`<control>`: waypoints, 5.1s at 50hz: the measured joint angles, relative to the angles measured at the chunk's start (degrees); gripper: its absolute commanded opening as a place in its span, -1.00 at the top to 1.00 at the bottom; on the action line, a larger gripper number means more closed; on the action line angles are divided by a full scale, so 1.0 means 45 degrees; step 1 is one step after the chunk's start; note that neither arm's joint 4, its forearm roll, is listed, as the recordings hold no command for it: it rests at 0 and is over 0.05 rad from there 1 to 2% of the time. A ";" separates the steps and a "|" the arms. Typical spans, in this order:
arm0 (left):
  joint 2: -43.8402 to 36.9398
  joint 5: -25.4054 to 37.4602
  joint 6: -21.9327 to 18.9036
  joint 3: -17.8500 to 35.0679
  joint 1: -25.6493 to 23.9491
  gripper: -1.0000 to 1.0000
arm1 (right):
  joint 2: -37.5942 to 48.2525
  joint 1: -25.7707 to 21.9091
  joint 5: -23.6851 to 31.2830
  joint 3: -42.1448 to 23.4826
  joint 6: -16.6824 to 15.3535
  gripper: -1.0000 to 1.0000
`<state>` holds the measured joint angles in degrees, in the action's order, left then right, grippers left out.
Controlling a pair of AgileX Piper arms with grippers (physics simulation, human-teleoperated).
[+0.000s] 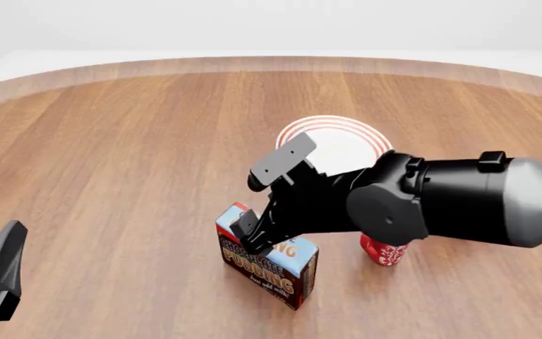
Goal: Put the chocolate pudding to the right of the plate.
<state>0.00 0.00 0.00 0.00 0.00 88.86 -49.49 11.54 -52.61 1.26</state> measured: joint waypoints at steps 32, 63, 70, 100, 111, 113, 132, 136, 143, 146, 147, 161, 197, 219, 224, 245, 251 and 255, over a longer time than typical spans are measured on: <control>0.0000 0.0000 0.0000 0.0000 0.0000 -1.00 | 0.0526 0.0057 -0.0384 0.0315 0.0474 -1.00; 0.0000 0.0000 0.0000 0.0000 0.0000 -1.00 | 0.1168 0.0100 -0.0818 0.0380 0.0807 -1.00; 0.0000 0.0000 0.0000 0.0000 0.0000 -1.00 | 0.1279 0.0124 -0.0974 0.0363 0.0853 1.00; 0.0000 0.0000 0.0000 0.0000 0.0000 -1.00 | 0.0740 0.0400 -0.1046 0.0331 0.0565 1.00; 0.0000 0.0000 0.0000 0.0000 0.0000 -1.00 | -0.0277 0.1665 0.0152 -0.2578 -0.0022 1.00; 0.0000 0.0000 0.0000 0.0000 0.0000 -1.00 | -0.0280 0.1883 0.0418 -0.3339 -0.0100 1.00; 0.0000 0.0000 0.0000 0.0000 0.0000 -1.00 | 0.1868 0.4144 0.3875 -1.1802 0.0013 1.00; 0.0000 0.0000 0.0000 0.0000 0.0000 -1.00 | 0.2577 0.4671 0.4596 -1.3376 0.0248 1.00; 0.0000 0.0000 0.0000 0.0000 0.0000 -1.00 | 0.4484 0.5678 0.6223 -1.6942 0.0539 1.00; 0.0000 0.0000 0.0000 0.0000 0.0000 -1.00 | 0.5453 0.6087 0.7052 -1.8709 0.0603 1.00; 0.0000 0.0000 0.0000 0.0000 0.0000 -1.00 | 0.5749 0.6216 0.7295 -1.9233 0.0621 1.00; 0.0000 0.0000 0.0000 0.0000 0.0000 -1.00 | 0.8491 0.7991 0.8957 -2.3063 0.0250 1.00; 0.0000 0.0000 0.0000 0.0000 0.0000 -1.00 | 0.8344 1.1063 0.5762 -1.7617 -0.1552 1.00; 0.0000 0.0000 0.0000 0.0000 0.0000 -1.00 | 0.6471 1.2051 0.3095 -1.2145 -0.2564 1.00; 0.0000 0.0000 0.0000 0.0000 0.0000 -1.00 | 0.6316 1.2204 0.2647 -1.1391 -0.2668 1.00; 0.0000 0.0000 0.0000 0.0000 0.0000 -1.00 | 0.6373 1.2576 0.1242 -0.9502 -0.2869 1.00; 0.0000 0.0000 0.0000 0.0000 0.0000 -1.00 | 0.6430 1.2606 0.0953 -0.9158 -0.2843 1.00; 0.0000 0.0000 0.0000 0.0000 0.0000 -1.00 | 0.6454 1.2629 0.0723 -0.8874 -0.2828 1.00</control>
<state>0.00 0.00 0.00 0.00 0.00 117.90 7.34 14.79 -92.54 -11.47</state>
